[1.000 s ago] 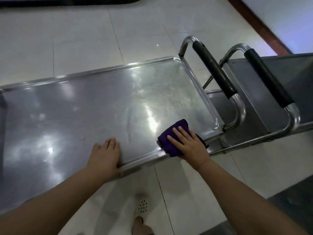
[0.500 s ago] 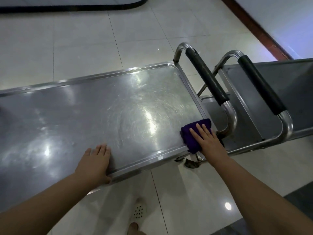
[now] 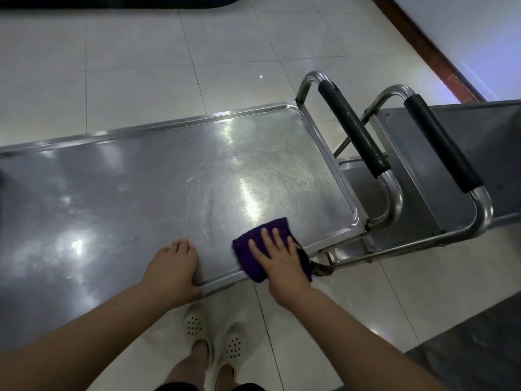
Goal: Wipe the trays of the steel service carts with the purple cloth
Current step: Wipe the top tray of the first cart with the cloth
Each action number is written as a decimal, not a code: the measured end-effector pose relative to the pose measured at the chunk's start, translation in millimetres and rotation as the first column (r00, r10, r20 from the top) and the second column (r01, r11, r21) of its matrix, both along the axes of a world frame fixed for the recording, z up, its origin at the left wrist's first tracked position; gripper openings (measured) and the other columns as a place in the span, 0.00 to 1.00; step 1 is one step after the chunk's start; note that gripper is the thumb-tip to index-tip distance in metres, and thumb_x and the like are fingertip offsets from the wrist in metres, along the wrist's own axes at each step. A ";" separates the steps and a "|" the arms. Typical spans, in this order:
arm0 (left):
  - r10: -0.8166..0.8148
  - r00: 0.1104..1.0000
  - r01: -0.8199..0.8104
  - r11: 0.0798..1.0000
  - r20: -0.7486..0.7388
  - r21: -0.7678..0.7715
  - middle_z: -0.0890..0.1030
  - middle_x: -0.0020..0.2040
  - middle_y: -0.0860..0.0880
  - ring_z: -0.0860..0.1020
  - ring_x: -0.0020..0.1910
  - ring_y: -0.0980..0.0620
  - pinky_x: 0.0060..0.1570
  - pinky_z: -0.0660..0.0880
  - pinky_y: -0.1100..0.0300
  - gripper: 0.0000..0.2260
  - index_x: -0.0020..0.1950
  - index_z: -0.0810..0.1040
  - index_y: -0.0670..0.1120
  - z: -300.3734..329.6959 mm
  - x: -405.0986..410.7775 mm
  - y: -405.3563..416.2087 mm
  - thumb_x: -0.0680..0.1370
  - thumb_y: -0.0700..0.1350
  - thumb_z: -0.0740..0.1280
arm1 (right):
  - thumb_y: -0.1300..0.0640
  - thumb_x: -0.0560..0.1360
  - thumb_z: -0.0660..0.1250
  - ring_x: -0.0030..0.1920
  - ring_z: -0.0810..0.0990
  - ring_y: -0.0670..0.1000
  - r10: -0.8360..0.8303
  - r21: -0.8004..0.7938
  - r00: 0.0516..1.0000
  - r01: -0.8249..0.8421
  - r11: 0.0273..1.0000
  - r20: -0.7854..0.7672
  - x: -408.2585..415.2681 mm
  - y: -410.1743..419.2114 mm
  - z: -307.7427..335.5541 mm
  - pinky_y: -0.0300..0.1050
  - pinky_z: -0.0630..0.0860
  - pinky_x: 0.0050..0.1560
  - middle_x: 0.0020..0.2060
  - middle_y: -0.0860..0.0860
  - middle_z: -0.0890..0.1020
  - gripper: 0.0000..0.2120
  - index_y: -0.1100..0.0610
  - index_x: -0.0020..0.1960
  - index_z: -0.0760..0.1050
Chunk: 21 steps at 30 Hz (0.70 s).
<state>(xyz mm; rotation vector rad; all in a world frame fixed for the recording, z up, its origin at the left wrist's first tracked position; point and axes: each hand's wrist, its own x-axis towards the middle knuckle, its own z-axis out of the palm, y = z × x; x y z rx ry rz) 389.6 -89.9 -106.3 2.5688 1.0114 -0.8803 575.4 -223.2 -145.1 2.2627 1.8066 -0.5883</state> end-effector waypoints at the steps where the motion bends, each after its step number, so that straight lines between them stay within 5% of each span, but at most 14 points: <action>1: 0.013 1.000 -0.013 1.000 0.024 0.002 0.73 0.62 0.47 0.73 0.59 0.50 0.53 0.70 0.60 0.25 0.64 0.71 0.48 3.1 4.6 8.2 0.72 0.60 0.67 | 0.63 0.75 0.64 0.74 0.29 0.58 0.028 0.006 0.999 -0.028 1.000 -0.037 -15.2 4.2 -1.8 0.56 0.28 0.71 0.74 0.53 0.29 0.46 0.47 0.78 0.34; 3: 0.026 0.999 -0.028 0.998 0.046 0.051 0.78 0.49 0.52 0.76 0.47 0.53 0.41 0.69 0.62 0.10 0.53 0.76 0.51 13.3 17.4 27.8 0.75 0.54 0.66 | 0.62 0.76 0.63 0.72 0.26 0.55 0.059 0.016 0.991 -0.058 0.998 -0.119 -36.3 9.8 -4.5 0.55 0.26 0.70 0.71 0.50 0.27 0.43 0.46 0.78 0.37; 6: 0.018 0.989 -0.038 0.990 0.144 0.134 0.77 0.45 0.52 0.75 0.42 0.53 0.36 0.67 0.61 0.06 0.50 0.75 0.50 13.5 35.3 59.0 0.75 0.48 0.66 | 0.62 0.78 0.61 0.71 0.26 0.51 0.084 0.041 0.971 -0.076 0.996 -0.226 -36.4 10.4 -5.4 0.49 0.23 0.68 0.72 0.47 0.31 0.37 0.45 0.78 0.44; 9: -0.025 0.988 0.008 0.993 0.153 0.114 0.73 0.59 0.47 0.73 0.56 0.48 0.47 0.71 0.56 0.21 0.60 0.69 0.48 3.7 47.8 80.9 0.72 0.54 0.70 | 0.64 0.77 0.61 0.73 0.31 0.47 0.070 0.059 0.948 -0.054 0.997 -0.310 -17.2 6.8 -2.7 0.45 0.25 0.69 0.73 0.43 0.38 0.35 0.45 0.78 0.52; 12: -0.091 0.994 0.097 0.991 -0.061 0.093 0.52 0.76 0.42 0.57 0.73 0.41 0.64 0.66 0.43 0.45 0.76 0.48 0.46 -6.7 53.4 95.6 0.70 0.61 0.69 | 0.66 0.78 0.60 0.73 0.33 0.44 -0.016 0.055 0.950 0.035 0.998 -0.313 8.2 0.6 -0.6 0.42 0.26 0.70 0.73 0.41 0.41 0.33 0.45 0.77 0.54; 15: -0.127 0.987 0.136 0.987 -0.097 0.087 0.45 0.77 0.39 0.52 0.75 0.38 0.67 0.63 0.41 0.48 0.77 0.41 0.44 -12.3 53.1 100.8 0.71 0.62 0.68 | 0.69 0.77 0.59 0.75 0.36 0.45 -0.172 0.027 0.940 0.188 0.982 -0.296 41.2 -6.6 4.9 0.39 0.27 0.69 0.74 0.41 0.43 0.36 0.45 0.76 0.51; 21: -0.162 0.984 0.169 0.981 -0.079 0.096 0.48 0.77 0.39 0.55 0.73 0.38 0.66 0.64 0.43 0.46 0.77 0.44 0.44 -13.7 49.5 106.3 0.71 0.61 0.68 | 0.72 0.74 0.57 0.78 0.39 0.51 -0.530 -0.071 0.806 0.532 0.844 -0.264 97.9 3.8 17.8 0.47 0.34 0.74 0.78 0.50 0.45 0.37 0.49 0.78 0.51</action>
